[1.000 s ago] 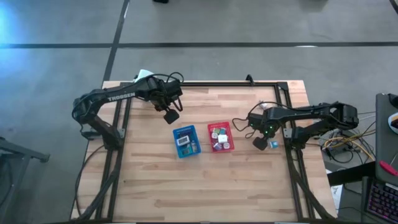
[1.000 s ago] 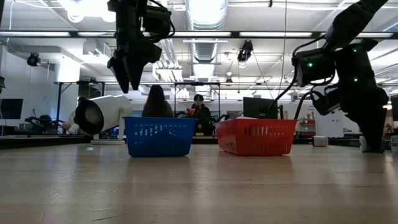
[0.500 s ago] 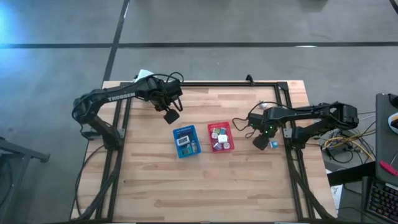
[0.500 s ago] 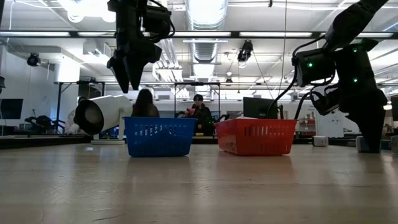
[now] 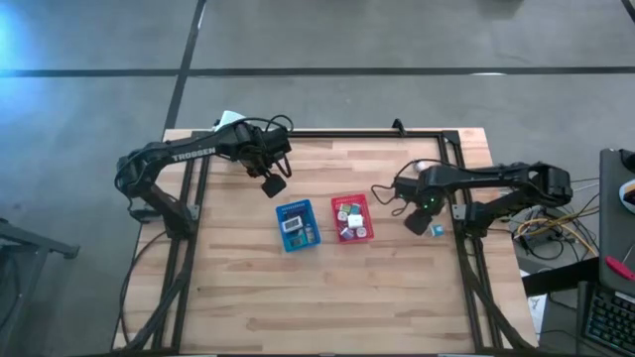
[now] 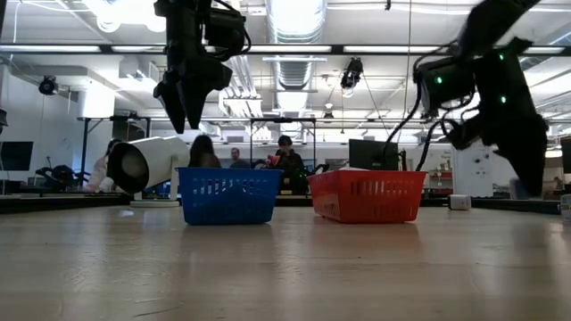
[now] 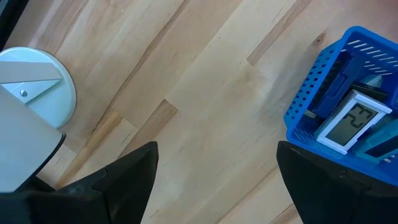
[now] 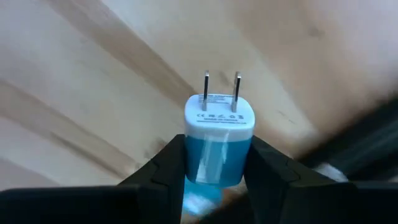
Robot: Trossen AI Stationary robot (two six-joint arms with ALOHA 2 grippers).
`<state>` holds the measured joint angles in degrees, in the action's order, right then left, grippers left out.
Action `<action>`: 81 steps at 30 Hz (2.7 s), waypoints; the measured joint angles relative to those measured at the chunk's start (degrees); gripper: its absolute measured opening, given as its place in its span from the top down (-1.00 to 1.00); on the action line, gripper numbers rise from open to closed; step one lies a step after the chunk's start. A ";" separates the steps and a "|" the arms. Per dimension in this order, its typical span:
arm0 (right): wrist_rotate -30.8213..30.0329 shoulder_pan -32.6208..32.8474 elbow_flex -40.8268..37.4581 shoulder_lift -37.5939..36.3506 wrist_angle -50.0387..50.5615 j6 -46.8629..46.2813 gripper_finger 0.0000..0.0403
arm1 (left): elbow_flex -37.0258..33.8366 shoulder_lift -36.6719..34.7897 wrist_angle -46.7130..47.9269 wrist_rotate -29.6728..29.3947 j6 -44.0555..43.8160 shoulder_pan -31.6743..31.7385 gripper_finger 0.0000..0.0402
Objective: Pick & Place Office items
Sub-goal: Put the top blue charger adapter into the red bin
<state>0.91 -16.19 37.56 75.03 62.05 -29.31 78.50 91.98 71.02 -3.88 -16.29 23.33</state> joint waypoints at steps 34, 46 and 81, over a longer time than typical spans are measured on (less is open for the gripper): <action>9.87 7.60 36.14 8.64 -21.70 15.21 0.42 | 0.00 0.00 0.22 0.01 -0.46 -0.01 -0.66; 9.14 7.87 39.82 10.42 -11.27 17.59 0.42 | 0.00 0.00 0.44 0.00 -0.22 -0.02 -0.66; 11.78 6.93 40.69 20.46 -8.86 16.52 0.42 | 0.00 0.00 0.62 0.01 -0.44 -0.01 -0.66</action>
<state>12.69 -9.25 78.25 95.49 53.19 -12.79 78.50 91.98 71.65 -3.87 -16.73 23.33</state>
